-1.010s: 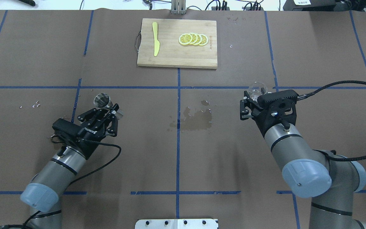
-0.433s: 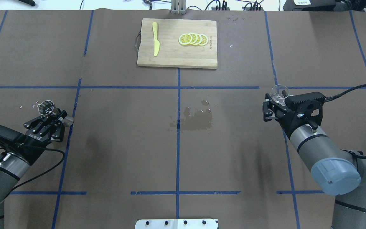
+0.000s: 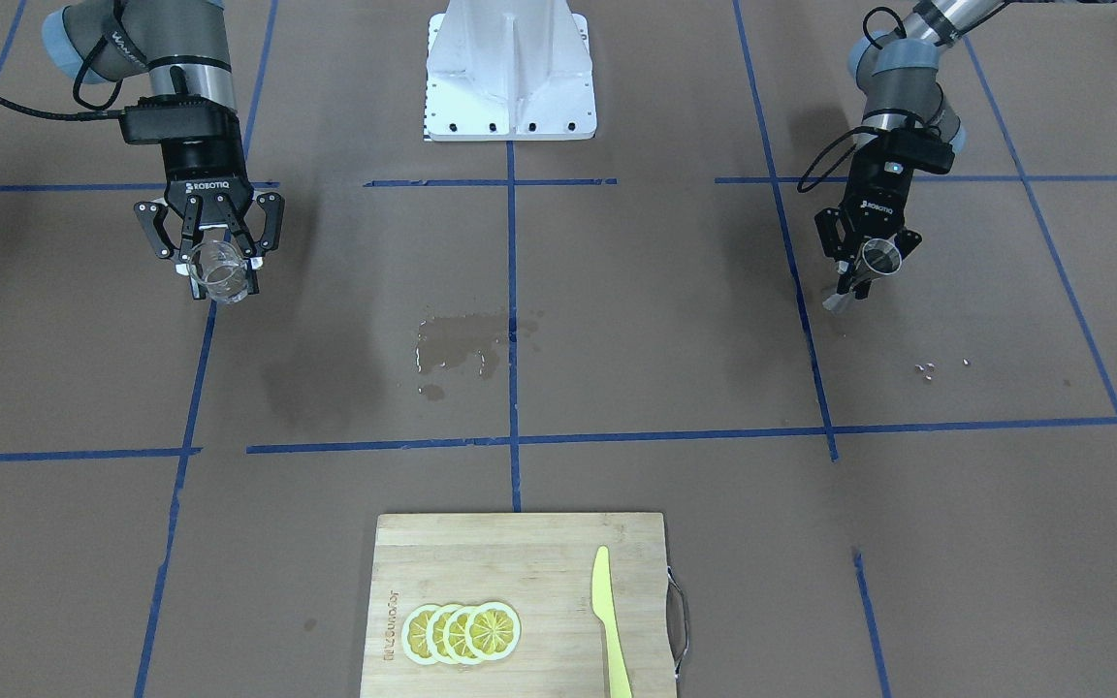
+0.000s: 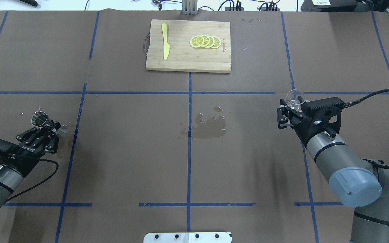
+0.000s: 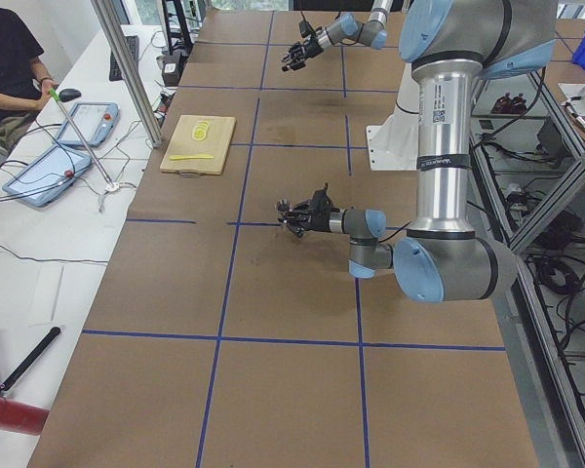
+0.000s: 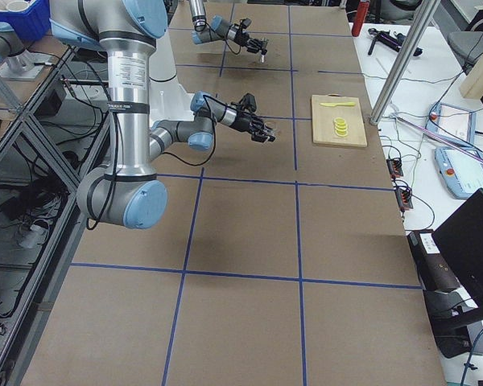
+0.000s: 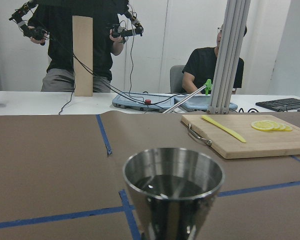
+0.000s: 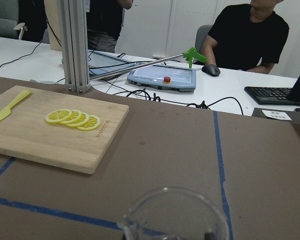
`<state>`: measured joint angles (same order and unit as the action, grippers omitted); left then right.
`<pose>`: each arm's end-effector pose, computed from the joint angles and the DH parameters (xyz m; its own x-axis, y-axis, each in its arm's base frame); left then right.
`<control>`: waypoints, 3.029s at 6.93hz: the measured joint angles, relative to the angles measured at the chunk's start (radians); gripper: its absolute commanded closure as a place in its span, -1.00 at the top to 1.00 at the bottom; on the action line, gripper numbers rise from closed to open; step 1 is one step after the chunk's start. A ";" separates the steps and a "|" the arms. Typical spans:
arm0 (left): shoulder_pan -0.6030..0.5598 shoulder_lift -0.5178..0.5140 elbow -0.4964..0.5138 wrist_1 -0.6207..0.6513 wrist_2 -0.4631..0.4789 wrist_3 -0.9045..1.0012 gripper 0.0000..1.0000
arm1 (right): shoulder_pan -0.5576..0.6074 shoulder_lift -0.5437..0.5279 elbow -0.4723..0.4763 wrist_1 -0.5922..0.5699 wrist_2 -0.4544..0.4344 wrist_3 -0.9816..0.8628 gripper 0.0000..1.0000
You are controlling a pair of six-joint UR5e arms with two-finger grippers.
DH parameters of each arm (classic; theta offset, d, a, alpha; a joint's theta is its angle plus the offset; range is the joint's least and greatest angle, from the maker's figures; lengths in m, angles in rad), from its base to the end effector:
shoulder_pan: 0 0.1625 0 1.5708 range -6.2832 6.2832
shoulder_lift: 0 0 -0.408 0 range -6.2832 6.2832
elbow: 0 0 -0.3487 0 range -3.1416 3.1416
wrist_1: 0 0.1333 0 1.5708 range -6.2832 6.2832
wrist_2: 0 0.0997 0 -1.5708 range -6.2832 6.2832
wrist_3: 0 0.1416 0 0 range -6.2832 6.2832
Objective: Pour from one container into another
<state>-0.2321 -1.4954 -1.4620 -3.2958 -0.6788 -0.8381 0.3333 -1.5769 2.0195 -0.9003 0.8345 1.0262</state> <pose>0.3371 -0.3299 0.5362 0.6247 0.2839 -0.7274 0.6507 0.3258 0.6859 -0.3513 -0.3633 0.3781 0.7777 -0.1370 0.6136 -0.4779 0.5052 0.7186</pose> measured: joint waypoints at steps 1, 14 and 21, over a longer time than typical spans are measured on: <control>0.000 0.001 0.014 0.000 0.003 -0.002 -1.00 | 0.000 0.001 0.000 0.000 0.000 0.000 -1.00; 0.042 -0.003 0.028 0.015 0.013 -0.033 -0.92 | -0.002 0.026 0.005 0.001 0.000 0.003 -1.00; 0.048 -0.002 0.029 0.019 0.013 -0.031 0.30 | -0.002 0.045 0.008 0.000 0.000 0.006 -1.00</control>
<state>-0.1843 -1.4974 -1.4328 -3.2767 -0.6657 -0.8695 0.3313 -1.5315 2.0277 -0.9004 0.8345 1.0322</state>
